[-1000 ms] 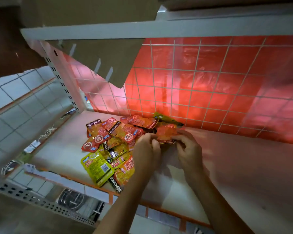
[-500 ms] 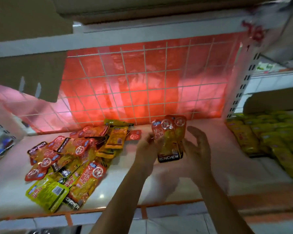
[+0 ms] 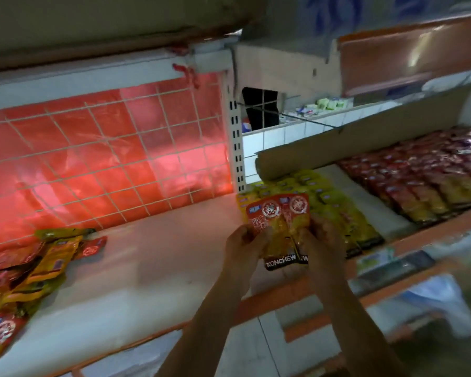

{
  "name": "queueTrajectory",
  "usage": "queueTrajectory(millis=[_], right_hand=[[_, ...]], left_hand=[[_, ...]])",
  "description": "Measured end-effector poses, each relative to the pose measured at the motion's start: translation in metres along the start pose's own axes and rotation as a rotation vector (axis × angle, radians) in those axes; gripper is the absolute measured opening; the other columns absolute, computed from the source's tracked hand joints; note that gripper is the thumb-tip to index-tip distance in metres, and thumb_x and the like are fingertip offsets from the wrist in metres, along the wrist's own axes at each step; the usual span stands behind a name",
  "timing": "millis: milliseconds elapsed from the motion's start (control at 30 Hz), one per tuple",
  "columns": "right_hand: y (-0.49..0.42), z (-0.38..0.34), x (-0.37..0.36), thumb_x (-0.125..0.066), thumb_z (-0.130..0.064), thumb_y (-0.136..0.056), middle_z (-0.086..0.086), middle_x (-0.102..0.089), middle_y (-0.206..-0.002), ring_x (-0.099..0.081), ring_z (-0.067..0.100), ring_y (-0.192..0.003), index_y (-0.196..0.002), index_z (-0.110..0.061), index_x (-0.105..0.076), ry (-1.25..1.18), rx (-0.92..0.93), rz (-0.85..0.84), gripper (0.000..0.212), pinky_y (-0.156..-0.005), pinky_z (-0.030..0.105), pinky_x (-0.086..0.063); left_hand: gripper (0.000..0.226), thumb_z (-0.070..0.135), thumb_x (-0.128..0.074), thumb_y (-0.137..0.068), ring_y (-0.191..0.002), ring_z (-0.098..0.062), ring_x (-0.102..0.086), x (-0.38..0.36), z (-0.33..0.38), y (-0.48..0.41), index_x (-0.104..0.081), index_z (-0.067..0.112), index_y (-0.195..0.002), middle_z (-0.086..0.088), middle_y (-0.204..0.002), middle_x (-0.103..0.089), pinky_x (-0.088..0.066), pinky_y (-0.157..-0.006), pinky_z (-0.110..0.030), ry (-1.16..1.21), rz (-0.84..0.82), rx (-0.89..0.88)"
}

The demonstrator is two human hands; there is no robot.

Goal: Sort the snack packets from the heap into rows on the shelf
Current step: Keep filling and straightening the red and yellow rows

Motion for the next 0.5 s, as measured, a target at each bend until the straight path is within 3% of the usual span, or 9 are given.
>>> queueTrajectory(millis=[100,200,333,500], right_hand=[[-0.021,-0.008,0.048,-0.053,0.007,-0.086,-0.001,-0.058,-0.068,-0.050,0.007,-0.062,-0.084,-0.011,-0.061,0.050,-0.001,0.029,0.020,-0.055,0.021,-0.041],[-0.044,-0.016,0.083,-0.051,0.006,-0.089,0.017,-0.061,-0.080,-0.054,0.021,-0.075,-0.087,-0.012,-0.061,0.050,-0.016,0.052,0.021,-0.067,0.032,-0.043],[-0.066,-0.012,0.111,-0.053,0.003,-0.091,0.018,-0.064,-0.094,-0.058,0.029,-0.086,-0.106,-0.002,-0.060,-0.034,-0.097,0.085,0.017,-0.077,0.043,-0.047],[-0.089,-0.011,0.119,-0.057,-0.001,-0.090,0.034,-0.061,-0.097,-0.059,0.030,-0.081,-0.101,0.002,-0.062,-0.005,-0.098,-0.007,0.013,-0.072,0.044,-0.047]], left_hand=[[0.012,0.015,-0.070,-0.085,-0.066,-0.017,-0.056,-0.047,-0.006,-0.005,-0.063,0.008,-0.079,-0.004,-0.070,-0.061,-0.046,-0.065,-0.029,0.005,0.039,0.009],[0.022,0.017,-0.072,-0.084,-0.072,-0.016,-0.067,-0.089,-0.011,-0.010,-0.065,0.004,-0.100,-0.006,-0.086,-0.068,-0.054,-0.063,-0.028,0.095,0.028,0.080],[0.023,0.019,-0.075,-0.081,-0.097,-0.034,-0.066,-0.123,-0.011,-0.022,-0.066,0.011,-0.101,-0.013,-0.101,-0.070,-0.053,-0.090,-0.049,0.030,0.007,0.119],[0.039,0.017,-0.078,-0.078,-0.097,-0.027,-0.068,-0.150,-0.006,-0.049,-0.063,0.017,-0.115,-0.008,-0.104,-0.071,-0.055,-0.088,-0.049,-0.052,-0.063,0.096]])
Point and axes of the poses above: each hand's wrist, its own y-axis away from the middle knuckle, its own x-axis out of the back of the hand, z = x × y, the point moved 8 cm from there along -y, towards the middle knuckle
